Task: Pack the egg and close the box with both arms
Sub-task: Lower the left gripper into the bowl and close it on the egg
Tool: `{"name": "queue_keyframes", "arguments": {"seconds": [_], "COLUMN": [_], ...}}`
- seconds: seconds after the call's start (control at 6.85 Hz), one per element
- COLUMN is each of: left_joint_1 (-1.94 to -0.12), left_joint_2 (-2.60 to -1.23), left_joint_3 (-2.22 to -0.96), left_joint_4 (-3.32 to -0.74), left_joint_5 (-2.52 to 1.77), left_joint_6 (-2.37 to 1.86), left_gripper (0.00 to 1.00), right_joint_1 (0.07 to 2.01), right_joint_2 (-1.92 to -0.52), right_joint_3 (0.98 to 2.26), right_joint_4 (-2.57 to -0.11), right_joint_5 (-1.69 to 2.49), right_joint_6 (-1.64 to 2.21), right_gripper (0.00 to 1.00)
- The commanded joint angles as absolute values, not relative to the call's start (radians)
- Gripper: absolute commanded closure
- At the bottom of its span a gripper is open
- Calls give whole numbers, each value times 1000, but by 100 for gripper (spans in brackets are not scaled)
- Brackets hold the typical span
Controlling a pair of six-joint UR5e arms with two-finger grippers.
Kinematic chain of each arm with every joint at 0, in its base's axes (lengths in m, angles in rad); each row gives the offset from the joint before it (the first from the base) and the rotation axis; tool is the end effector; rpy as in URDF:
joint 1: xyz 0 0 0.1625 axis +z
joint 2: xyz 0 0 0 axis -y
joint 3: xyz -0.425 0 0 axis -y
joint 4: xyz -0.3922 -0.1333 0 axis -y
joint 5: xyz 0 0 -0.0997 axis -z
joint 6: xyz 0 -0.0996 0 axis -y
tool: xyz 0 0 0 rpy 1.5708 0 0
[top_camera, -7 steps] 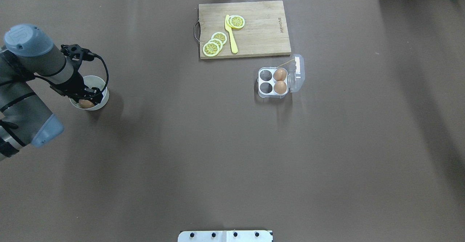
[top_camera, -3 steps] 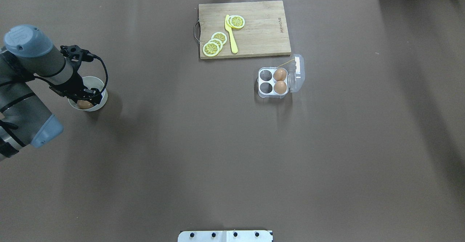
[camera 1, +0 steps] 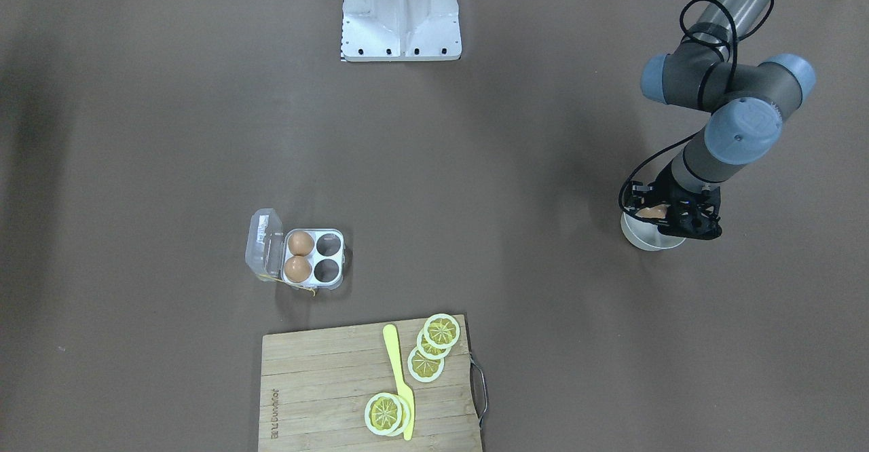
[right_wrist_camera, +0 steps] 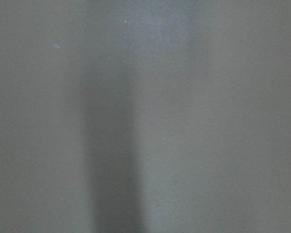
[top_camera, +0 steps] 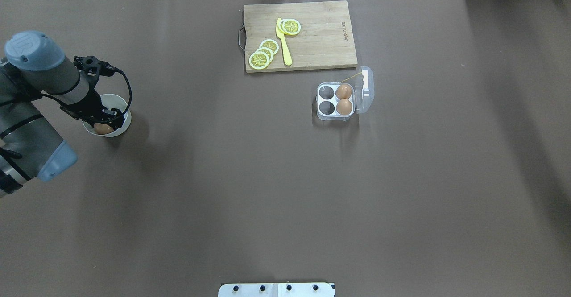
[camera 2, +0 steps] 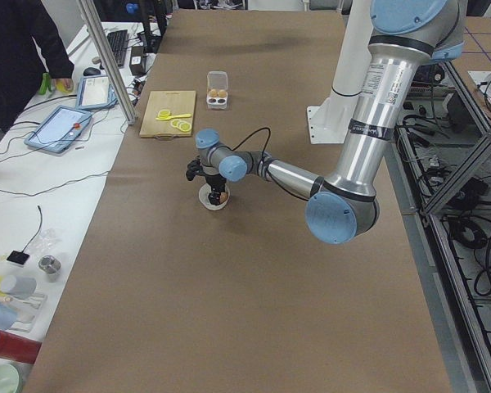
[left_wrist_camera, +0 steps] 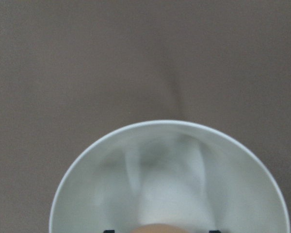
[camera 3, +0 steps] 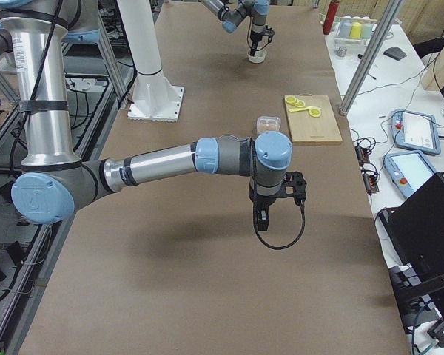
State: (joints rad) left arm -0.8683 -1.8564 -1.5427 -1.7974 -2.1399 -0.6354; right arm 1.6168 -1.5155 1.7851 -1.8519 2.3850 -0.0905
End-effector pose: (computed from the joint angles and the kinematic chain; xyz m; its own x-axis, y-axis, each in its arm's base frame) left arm 0.3439 -0.5295 0.4983 0.7264 0.1912 -0.6601 -0.1749 0.9803 0.0915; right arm 0.0838 -0.4971 0.5519 0.6867 -0.0505 0.7252 0.0161 0.9984 0.0543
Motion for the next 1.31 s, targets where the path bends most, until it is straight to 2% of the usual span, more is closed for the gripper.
{"name": "queue_keyframes", "arguments": {"seconds": [0.0,0.44,1.17], "left_joint_1": [-868,-870,-975], "left_joint_2": [-1856,-1867,-1894], "left_joint_3": [-1548,-1551,-1678], "left_joint_4": [-1796,-1790,-1666], "left_joint_5": [-2140,-2146,-2187], "left_joint_6": [-637,-635,-635], "left_gripper": [46,49,52], "right_joint_1": [1617,1617,1608], "right_joint_2": [-1516,-1516,-1516], "right_joint_3": [1790,1792,1790], "right_joint_4": [-1853,-1853,-1853], "right_joint_5": [2385,2384,2384], "right_joint_6": [-89,-91,-89], "right_gripper": [0,0,0]}}
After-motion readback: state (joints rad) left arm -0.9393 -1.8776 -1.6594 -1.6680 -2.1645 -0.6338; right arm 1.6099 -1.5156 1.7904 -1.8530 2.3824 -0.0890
